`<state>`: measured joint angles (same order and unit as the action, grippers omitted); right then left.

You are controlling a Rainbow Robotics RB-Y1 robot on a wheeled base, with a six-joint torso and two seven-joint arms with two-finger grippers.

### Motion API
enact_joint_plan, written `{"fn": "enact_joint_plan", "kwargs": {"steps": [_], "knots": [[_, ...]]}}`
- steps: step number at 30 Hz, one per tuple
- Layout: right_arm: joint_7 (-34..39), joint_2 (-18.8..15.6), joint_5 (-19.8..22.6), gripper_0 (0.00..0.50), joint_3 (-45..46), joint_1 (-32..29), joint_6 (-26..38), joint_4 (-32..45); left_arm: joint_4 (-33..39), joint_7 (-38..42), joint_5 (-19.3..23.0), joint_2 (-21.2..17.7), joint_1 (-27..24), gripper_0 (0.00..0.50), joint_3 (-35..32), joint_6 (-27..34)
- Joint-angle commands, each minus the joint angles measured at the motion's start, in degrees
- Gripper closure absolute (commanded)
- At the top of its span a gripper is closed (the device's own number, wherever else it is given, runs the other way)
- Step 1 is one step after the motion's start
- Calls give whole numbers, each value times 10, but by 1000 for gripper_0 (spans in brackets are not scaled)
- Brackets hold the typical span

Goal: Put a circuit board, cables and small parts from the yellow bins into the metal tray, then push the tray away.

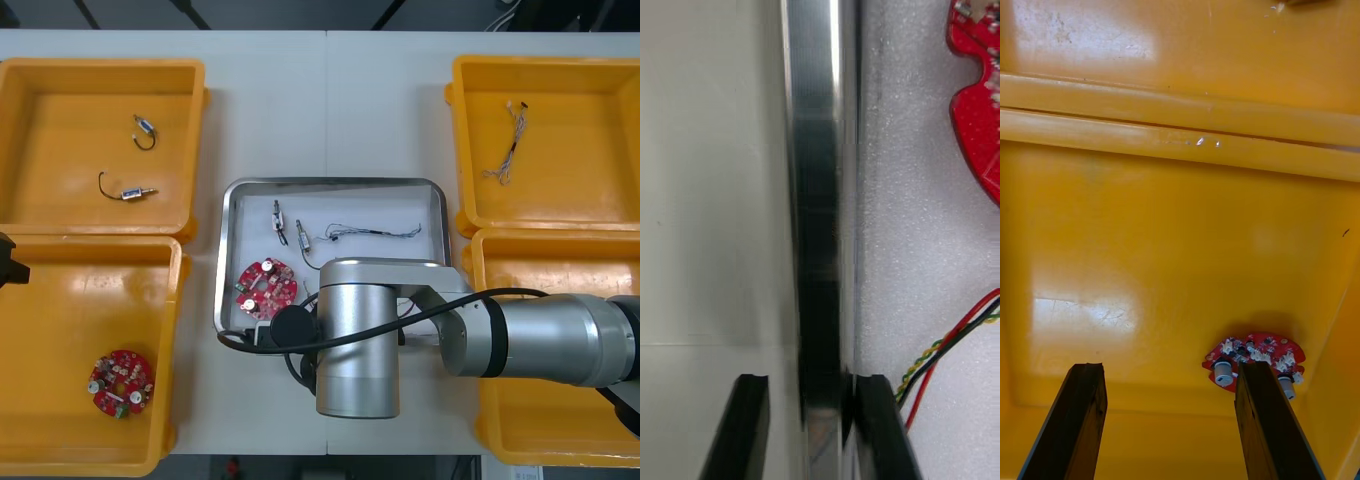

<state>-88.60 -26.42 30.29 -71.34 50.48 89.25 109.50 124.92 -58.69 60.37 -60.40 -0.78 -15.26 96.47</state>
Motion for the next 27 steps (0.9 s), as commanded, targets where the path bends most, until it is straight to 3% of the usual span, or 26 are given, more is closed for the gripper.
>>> {"fn": "enact_joint_plan", "kwargs": {"steps": [1, 3, 10, 27], "knots": [[20, 13, -4, 475, -8, -6, -6, 1, 1, 20, 5, -24, -7, 0, -14, 1], [19, 12, -3, 500, -8, -6, -6, 2, 1, 20, 5, -24, -7, 0, -14, 1], [17, -1, -11, 500, -8, 9, -5, 2, 1, 20, 5, -24, -7, 0, -14, 1], [10, -14, -10, 500, -10, 132, -3, -43, 1, 20, 5, -24, -7, 0, -14, 1]]}}
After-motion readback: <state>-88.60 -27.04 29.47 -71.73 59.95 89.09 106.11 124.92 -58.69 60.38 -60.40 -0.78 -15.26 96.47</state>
